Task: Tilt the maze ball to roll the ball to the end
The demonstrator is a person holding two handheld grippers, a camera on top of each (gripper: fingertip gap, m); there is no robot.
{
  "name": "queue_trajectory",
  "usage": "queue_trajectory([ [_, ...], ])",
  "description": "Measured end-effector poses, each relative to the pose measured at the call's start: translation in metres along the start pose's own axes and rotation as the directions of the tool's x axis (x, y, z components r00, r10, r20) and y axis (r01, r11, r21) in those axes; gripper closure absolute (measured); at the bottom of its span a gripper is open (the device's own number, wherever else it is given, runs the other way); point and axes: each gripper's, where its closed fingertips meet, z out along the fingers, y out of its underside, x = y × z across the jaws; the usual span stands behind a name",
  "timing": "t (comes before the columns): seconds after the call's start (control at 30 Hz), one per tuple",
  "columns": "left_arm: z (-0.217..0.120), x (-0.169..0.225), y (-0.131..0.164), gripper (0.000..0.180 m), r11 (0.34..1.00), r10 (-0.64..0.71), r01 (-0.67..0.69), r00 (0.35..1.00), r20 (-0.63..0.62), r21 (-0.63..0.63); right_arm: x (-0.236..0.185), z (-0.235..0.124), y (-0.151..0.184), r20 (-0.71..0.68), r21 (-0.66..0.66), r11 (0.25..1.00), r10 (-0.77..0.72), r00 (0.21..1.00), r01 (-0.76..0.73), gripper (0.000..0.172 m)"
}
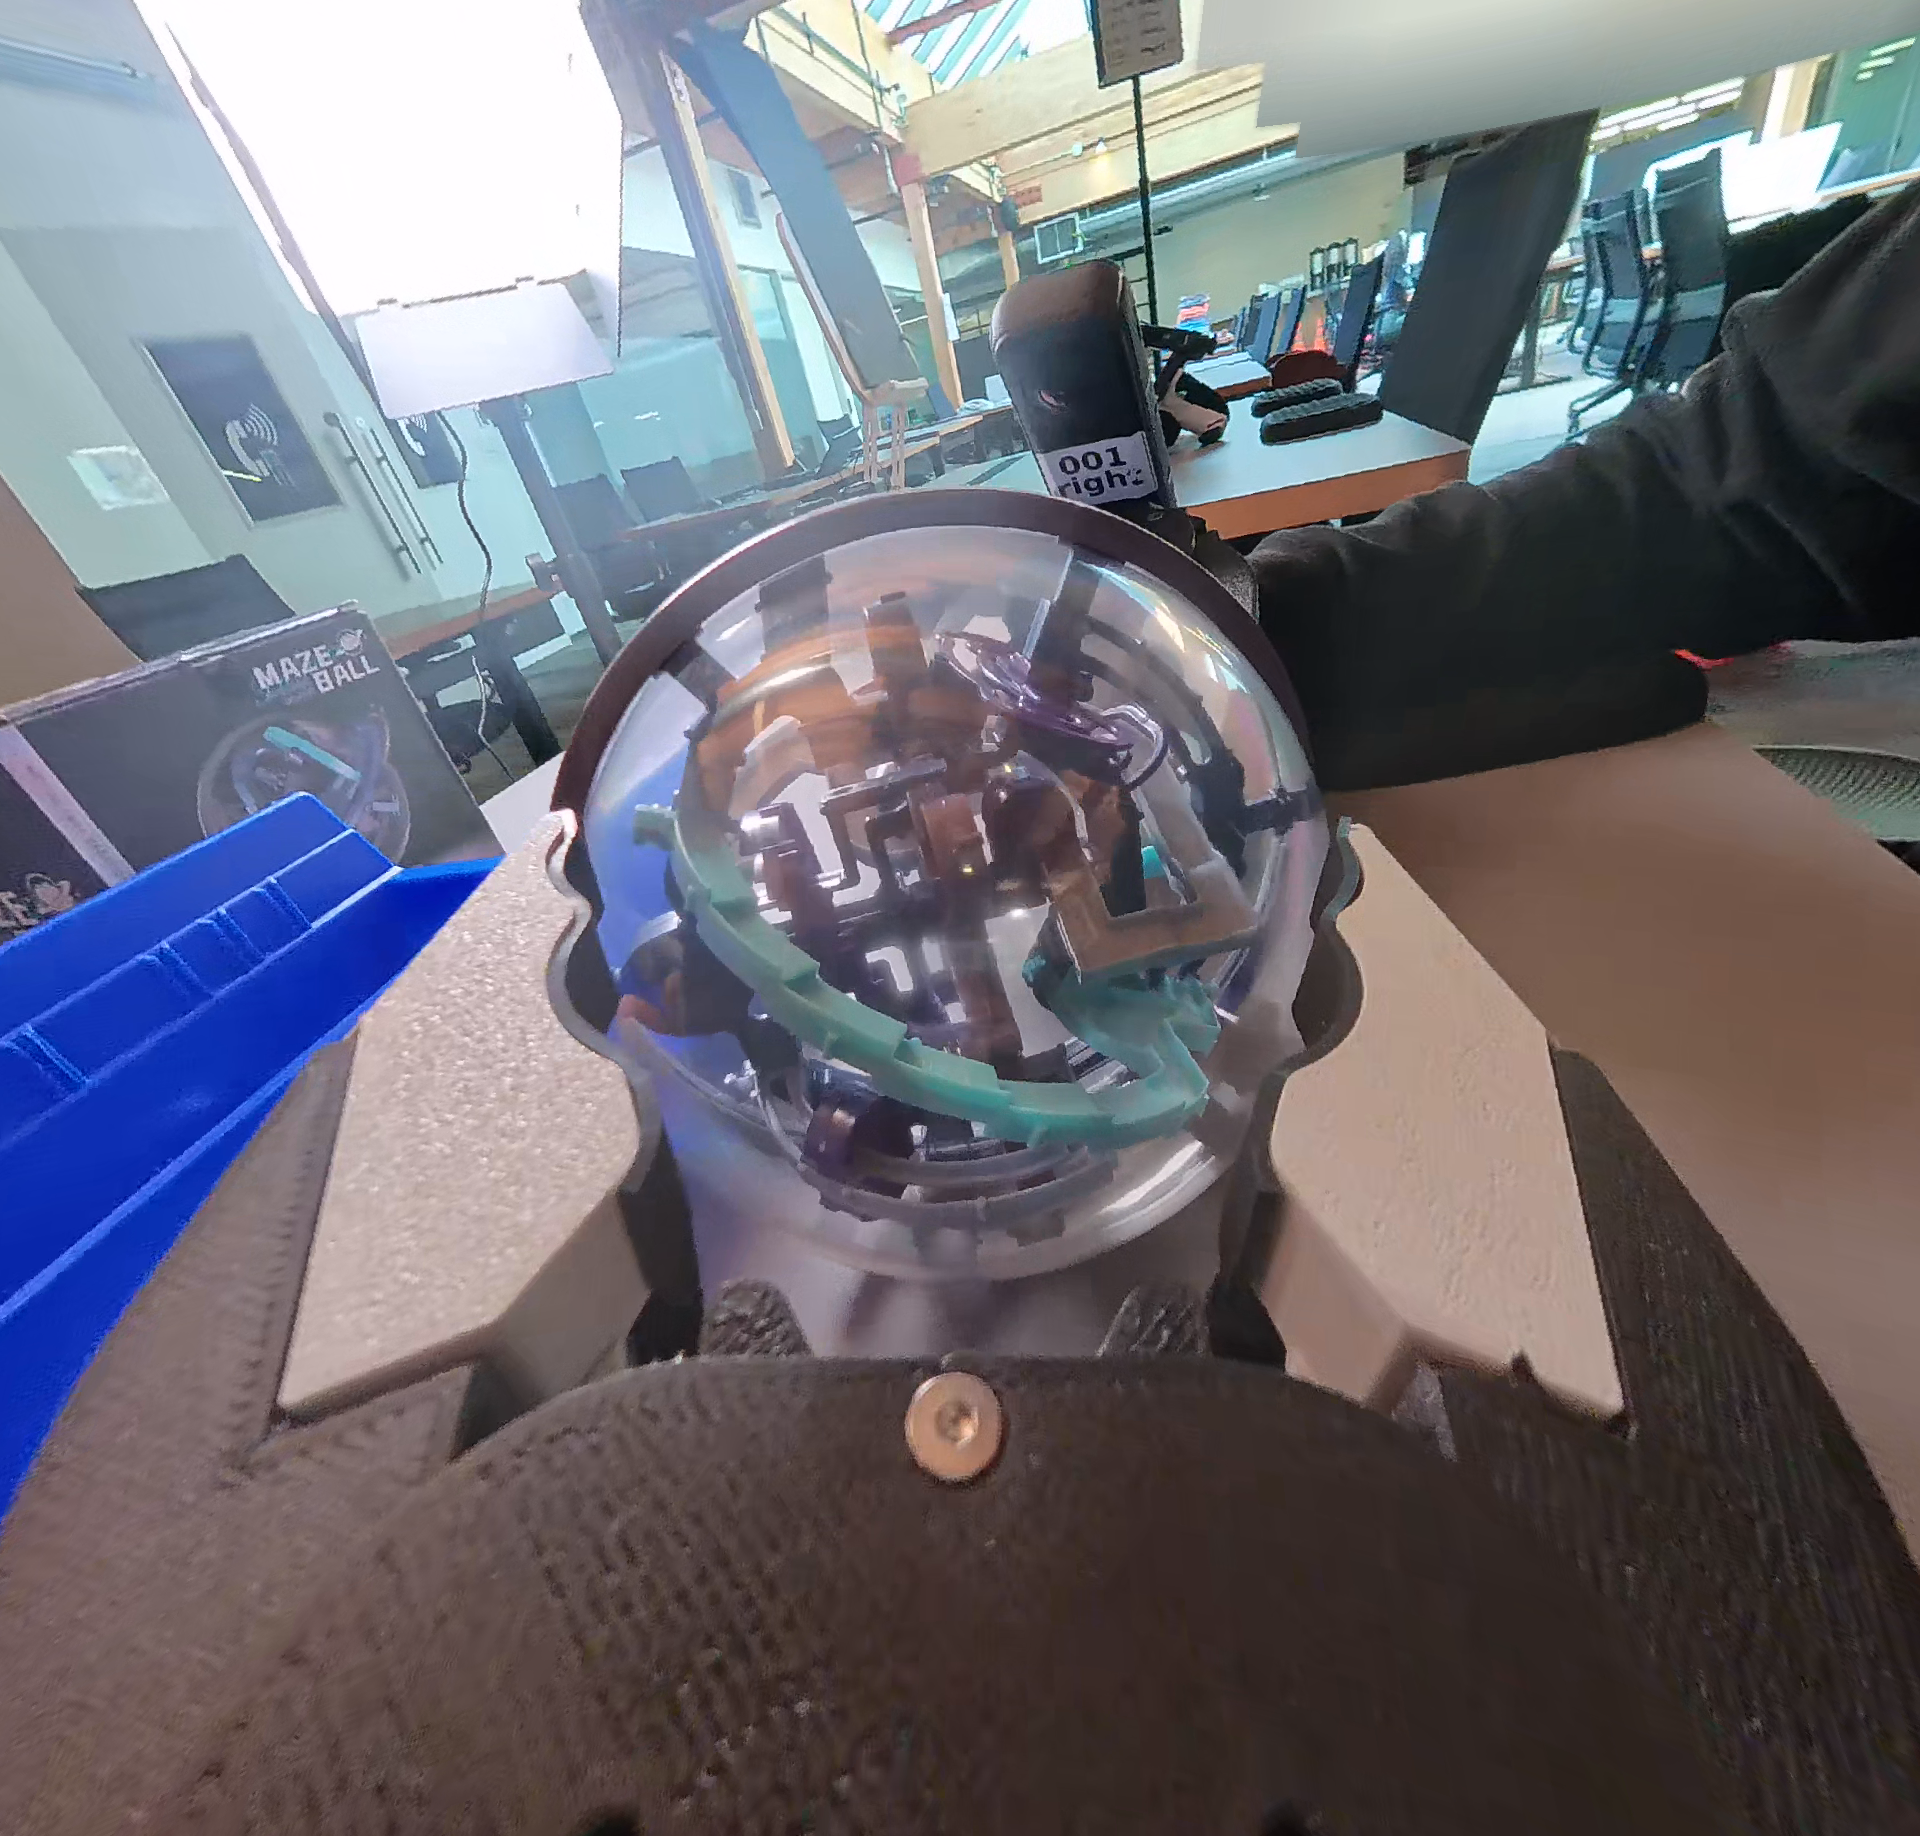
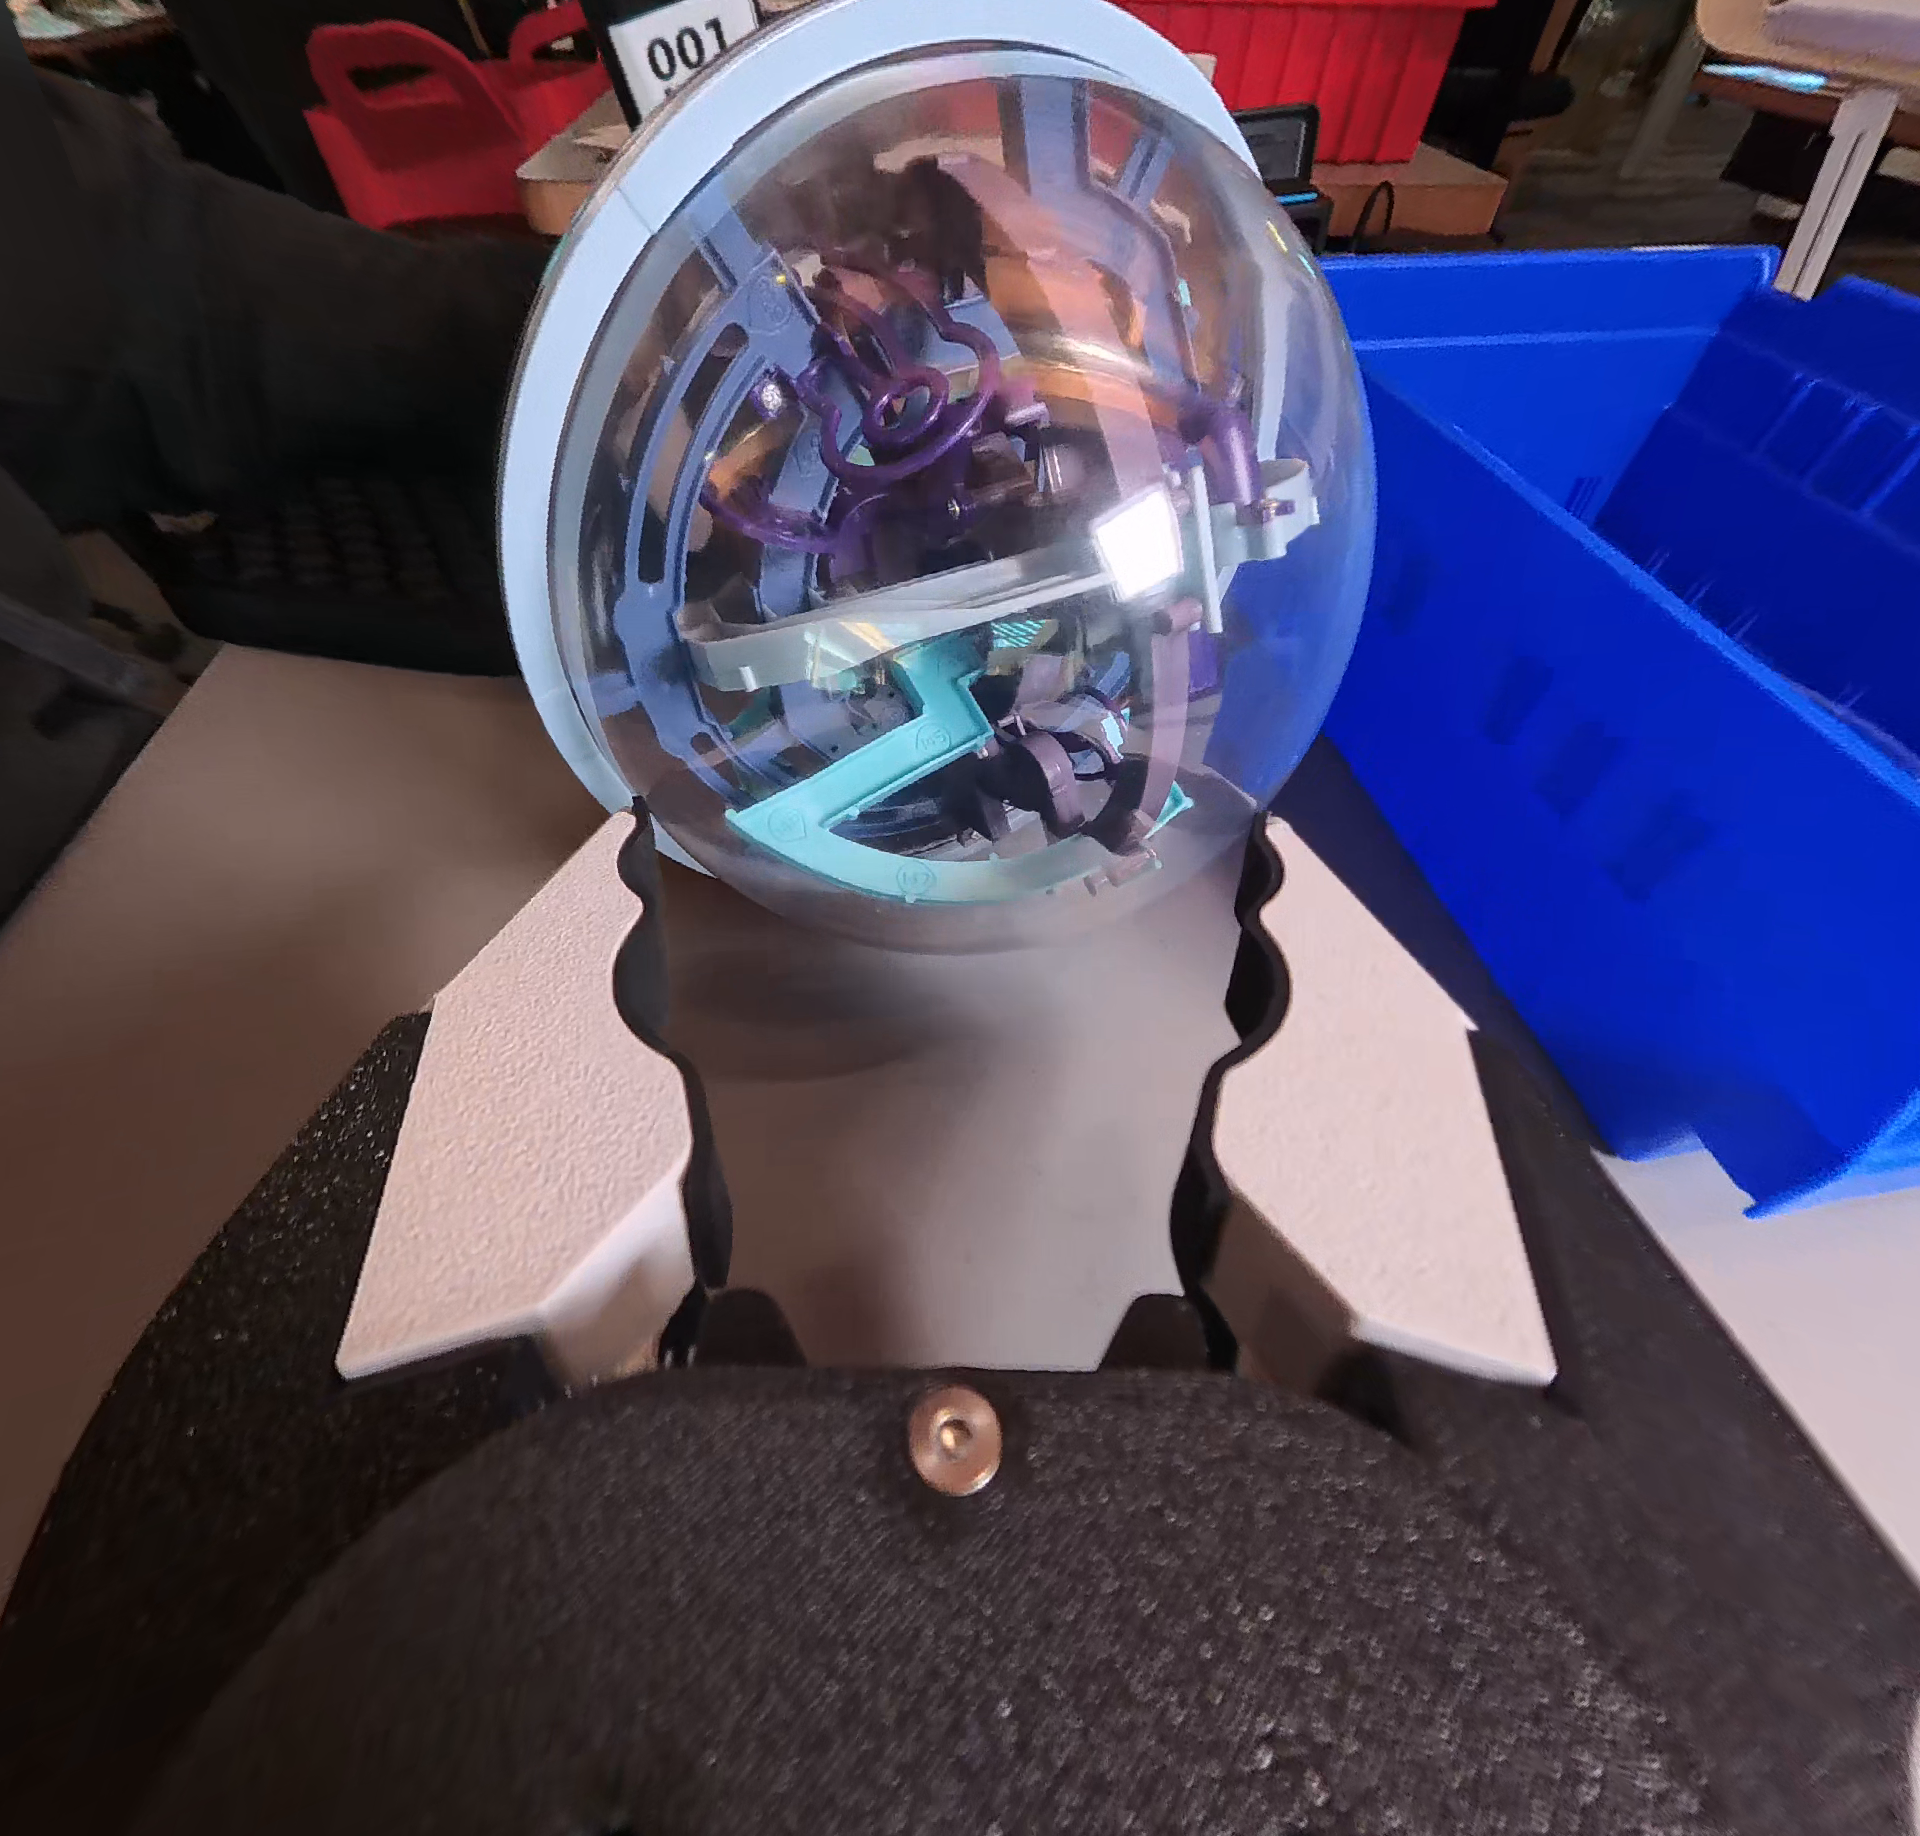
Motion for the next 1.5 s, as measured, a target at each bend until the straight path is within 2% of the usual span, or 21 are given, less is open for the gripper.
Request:
queue_trajectory([
  [0.2, -0.003, 0.009, 0.000, 0.047, 0.996, 0.094, -0.094, 0.996, 0.011, -0.014, -0.004, 0.001, 0.000, -0.011, -0.007, 0.997, -0.072, 0.997, 0.072, 0.063],
  [0.47, -0.004, 0.009, 0.007, 0.043, 0.988, 0.148, -0.146, 0.988, 0.031, -0.051, -0.003, -0.001, -0.004, -0.015, 0.015, 0.997, -0.080, 0.997, 0.080, 0.063],
  [0.73, -0.001, 0.005, 0.007, 0.043, 0.995, 0.091, -0.089, 0.995, 0.047, -0.043, -0.001, -0.002, -0.004, 0.004, 0.037, 0.999, -0.022, 1.000, 0.022, 0.063],
  [0.9, 0.004, 0.000, 0.003, 0.043, 0.999, -0.019, 0.021, 0.998, 0.062, -0.026, 0.000, -0.002, -0.001, 0.066, 0.045, 0.992, 0.113, 0.991, -0.116, 0.063],
  [1.03, 0.012, 0.001, -0.004, 0.045, 0.999, -0.016, 0.018, 0.998, 0.068, -0.030, -0.006, 0.002, 0.014, 0.122, -0.046, 0.978, 0.209, 0.970, -0.205, 0.066],
  [1.17, 0.015, 0.001, -0.010, 0.058, 0.999, 0.021, -0.019, 0.996, 0.090, -0.030, -0.007, -0.001, 0.032, 0.093, -0.195, 0.975, 0.127, 0.988, -0.107, 0.078],
  [1.23, 0.015, -0.002, -0.012, 0.064, 0.999, 0.033, -0.030, 0.994, 0.105, -0.030, -0.002, -0.014, 0.023, 0.067, -0.190, 0.978, 0.104, 0.992, -0.089, 0.080],
  [1.33, 0.015, -0.005, -0.011, 0.067, 0.996, 0.077, -0.072, 0.989, 0.128, -0.046, 0.011, -0.039, -0.009, 0.001, -0.080, 0.991, 0.106, 0.994, -0.106, 0.086],
  [1.43, 0.018, -0.005, -0.009, 0.067, 0.994, 0.097, -0.089, 0.986, 0.136, -0.066, 0.017, -0.057, -0.043, -0.049, 0.039, 0.988, 0.152, 0.987, -0.150, 0.094],
  [1.5, 0.021, -0.005, -0.008, 0.067, 0.993, 0.101, -0.091, 0.985, 0.137, -0.077, 0.020, -0.057, -0.055, -0.076, 0.070, 0.978, 0.200, 0.977, -0.195, 0.097],
])
